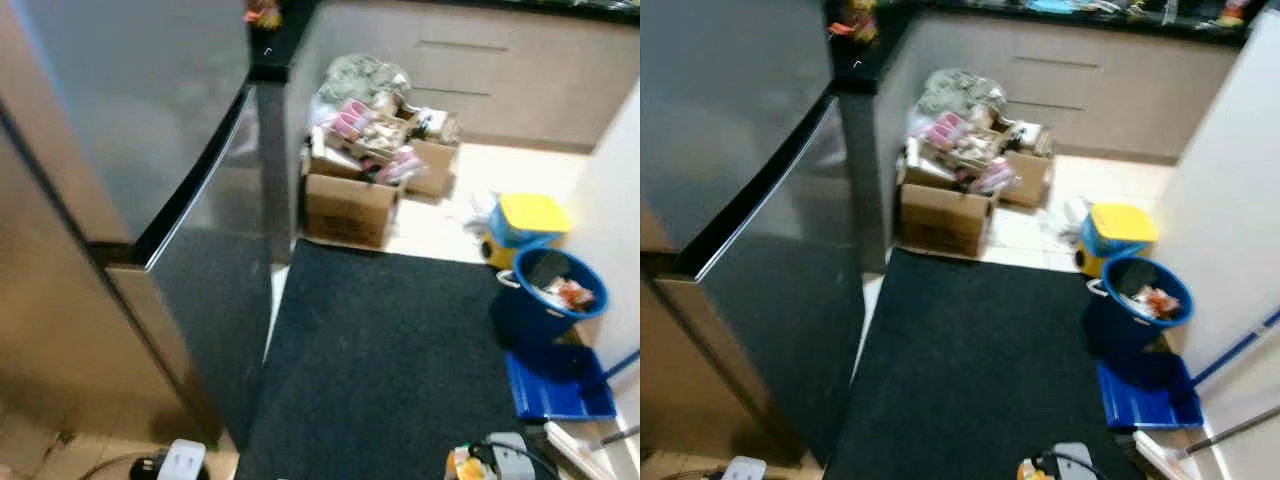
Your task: Restocking fridge
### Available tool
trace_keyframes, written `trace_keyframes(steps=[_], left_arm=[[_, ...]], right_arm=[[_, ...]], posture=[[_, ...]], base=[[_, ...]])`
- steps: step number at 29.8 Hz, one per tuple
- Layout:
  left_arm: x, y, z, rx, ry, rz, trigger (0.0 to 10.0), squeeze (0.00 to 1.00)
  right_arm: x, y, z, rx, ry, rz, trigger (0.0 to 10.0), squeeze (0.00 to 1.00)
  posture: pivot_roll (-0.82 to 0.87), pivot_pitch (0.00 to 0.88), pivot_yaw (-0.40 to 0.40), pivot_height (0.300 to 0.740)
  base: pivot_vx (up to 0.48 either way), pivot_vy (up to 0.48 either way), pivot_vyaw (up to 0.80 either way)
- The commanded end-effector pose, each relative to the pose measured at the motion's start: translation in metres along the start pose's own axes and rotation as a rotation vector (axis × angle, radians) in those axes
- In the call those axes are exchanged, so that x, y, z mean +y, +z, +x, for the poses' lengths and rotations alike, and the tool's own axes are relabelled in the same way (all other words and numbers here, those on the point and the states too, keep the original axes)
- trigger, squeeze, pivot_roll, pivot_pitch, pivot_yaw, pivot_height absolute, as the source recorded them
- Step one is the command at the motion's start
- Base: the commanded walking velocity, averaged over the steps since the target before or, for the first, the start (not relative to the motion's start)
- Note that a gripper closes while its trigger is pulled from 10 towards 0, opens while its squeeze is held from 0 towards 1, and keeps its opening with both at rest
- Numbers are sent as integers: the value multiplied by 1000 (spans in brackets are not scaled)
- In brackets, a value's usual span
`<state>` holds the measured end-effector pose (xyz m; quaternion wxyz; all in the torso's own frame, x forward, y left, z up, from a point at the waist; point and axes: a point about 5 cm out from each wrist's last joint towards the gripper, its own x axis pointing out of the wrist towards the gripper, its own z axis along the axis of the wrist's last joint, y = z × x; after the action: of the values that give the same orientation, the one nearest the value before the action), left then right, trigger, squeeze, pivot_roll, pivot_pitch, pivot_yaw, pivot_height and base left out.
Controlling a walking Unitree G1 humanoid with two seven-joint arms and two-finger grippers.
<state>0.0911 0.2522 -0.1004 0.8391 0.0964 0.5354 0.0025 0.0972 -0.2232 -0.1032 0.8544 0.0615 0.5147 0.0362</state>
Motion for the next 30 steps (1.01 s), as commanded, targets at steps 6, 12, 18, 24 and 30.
trace_keyframes(steps=[6,12,18,24,30], left_arm=[[0,-2,-1,-26,11,-34,10000,0],[13,7,-5,-139,17,-53,10000,0],[47,41,-14,-352,42,18,10000,0],[69,129,-59,-765,12,112,10000,0],[47,160,-107,-908,-51,167,10000,0]], right_arm=[[-1,5,0,-24,5,5,10000,0],[-3,4,-1,-20,2,0,10000,0],[-10,5,-3,-41,-35,27,10000,0],[-8,3,-3,-29,-38,19,10000,0],[-9,2,-3,-25,-40,19,10000,0]], posture=[[-22,22,-92,740],[-6,32,-101,740],[14,54,-98,740],[29,73,-95,740],[47,82,-96,740]], base=[[0,0,786],[0,0,781],[0,0,125],[0,0,0],[0,0,0]])
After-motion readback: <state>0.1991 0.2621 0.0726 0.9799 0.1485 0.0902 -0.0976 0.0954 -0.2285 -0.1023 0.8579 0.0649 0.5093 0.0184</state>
